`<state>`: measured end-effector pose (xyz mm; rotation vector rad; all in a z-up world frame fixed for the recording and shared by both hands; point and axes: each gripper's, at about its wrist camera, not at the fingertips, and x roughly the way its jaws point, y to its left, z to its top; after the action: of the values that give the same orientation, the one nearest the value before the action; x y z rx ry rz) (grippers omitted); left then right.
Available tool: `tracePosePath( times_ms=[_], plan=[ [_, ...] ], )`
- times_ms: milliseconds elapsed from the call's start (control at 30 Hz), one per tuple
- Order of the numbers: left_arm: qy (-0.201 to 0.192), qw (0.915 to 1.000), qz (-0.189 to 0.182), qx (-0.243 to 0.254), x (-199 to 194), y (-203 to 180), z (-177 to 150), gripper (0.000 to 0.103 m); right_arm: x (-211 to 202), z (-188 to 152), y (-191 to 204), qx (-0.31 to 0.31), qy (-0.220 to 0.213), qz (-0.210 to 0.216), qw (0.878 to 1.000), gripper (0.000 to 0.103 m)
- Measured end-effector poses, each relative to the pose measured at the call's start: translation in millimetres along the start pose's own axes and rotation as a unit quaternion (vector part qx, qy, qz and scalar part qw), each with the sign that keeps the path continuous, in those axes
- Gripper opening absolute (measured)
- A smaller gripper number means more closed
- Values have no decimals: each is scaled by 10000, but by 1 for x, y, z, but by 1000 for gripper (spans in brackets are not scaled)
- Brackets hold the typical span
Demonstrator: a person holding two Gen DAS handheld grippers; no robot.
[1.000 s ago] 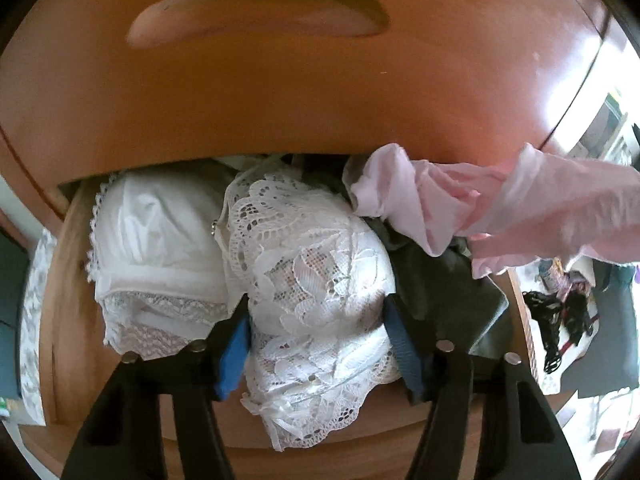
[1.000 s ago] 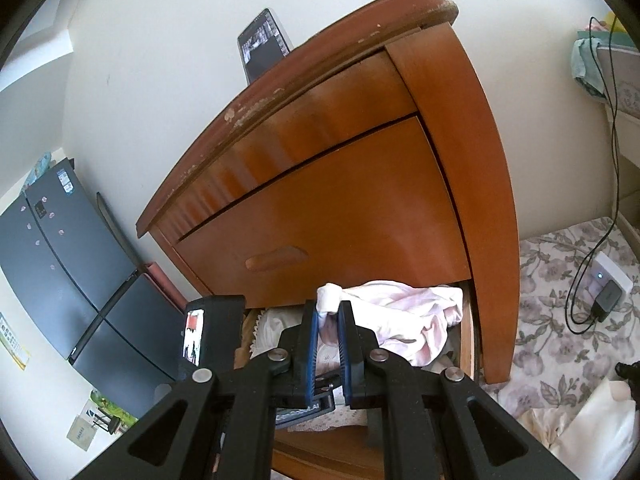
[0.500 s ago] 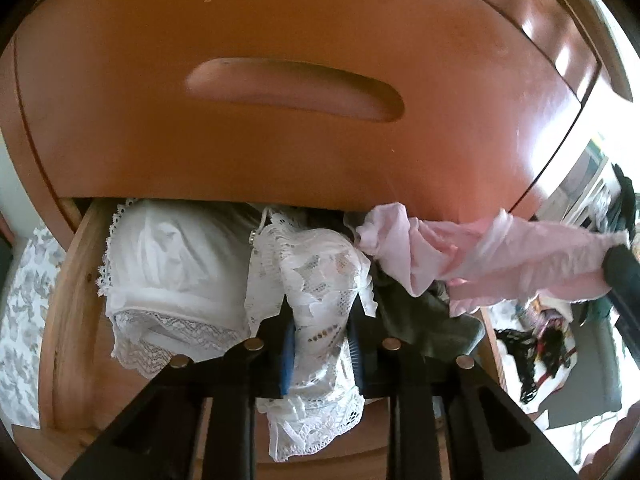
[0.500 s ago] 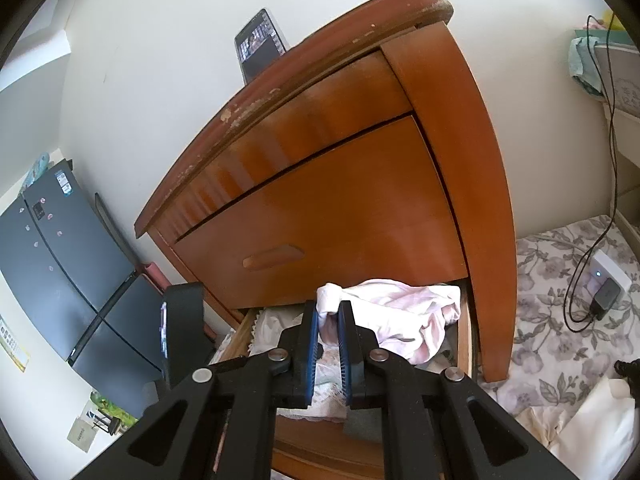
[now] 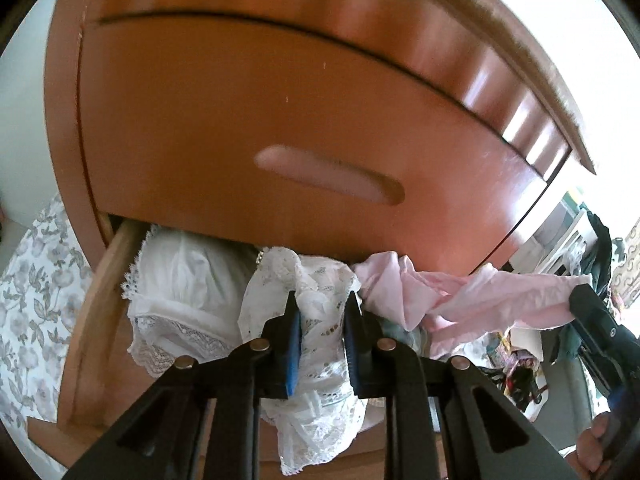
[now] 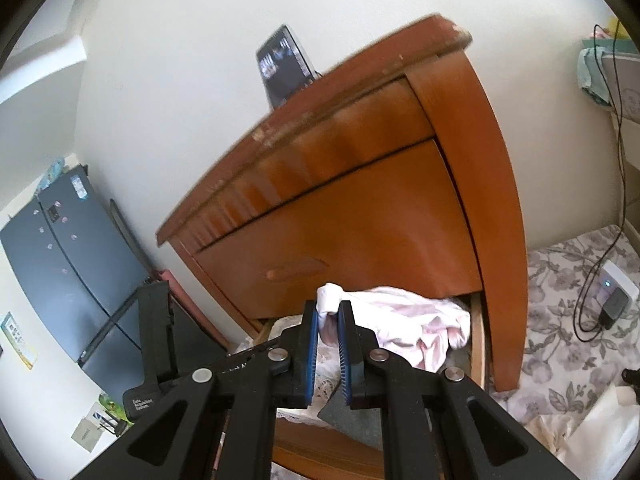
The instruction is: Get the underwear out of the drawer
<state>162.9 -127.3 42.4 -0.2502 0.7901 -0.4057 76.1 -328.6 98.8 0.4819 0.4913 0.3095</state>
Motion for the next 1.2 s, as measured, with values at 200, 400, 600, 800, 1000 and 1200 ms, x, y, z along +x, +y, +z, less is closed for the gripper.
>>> tracePosePath(
  times_ms=[200, 400, 600, 800, 1000, 1200],
  plan=[
    [-195, 9998, -50, -20, -13, 7, -3, 18, -14, 4, 7, -65, -197, 126, 9997, 10],
    [-317, 9995, -51, -54, -27, 10, -6, 17, -29, 8, 11, -54, -438, 160, 9989, 10],
    [-582, 9982, -66, -102, -48, 14, -9, 8, -45, 12, 17, -104, -707, 240, 9972, 10],
    [-760, 9971, -94, -47, -65, 16, -15, 2, -57, 15, 22, -179, -919, 307, 9951, 10],
    [-386, 9991, 12, -200, -45, 27, -17, 2, -46, 15, 20, -125, -782, 157, 9967, 10],
    [253, 9983, 234, -471, -23, 51, -11, 4, -37, 14, 9, -17, -597, -56, 9982, 10]
  ],
)
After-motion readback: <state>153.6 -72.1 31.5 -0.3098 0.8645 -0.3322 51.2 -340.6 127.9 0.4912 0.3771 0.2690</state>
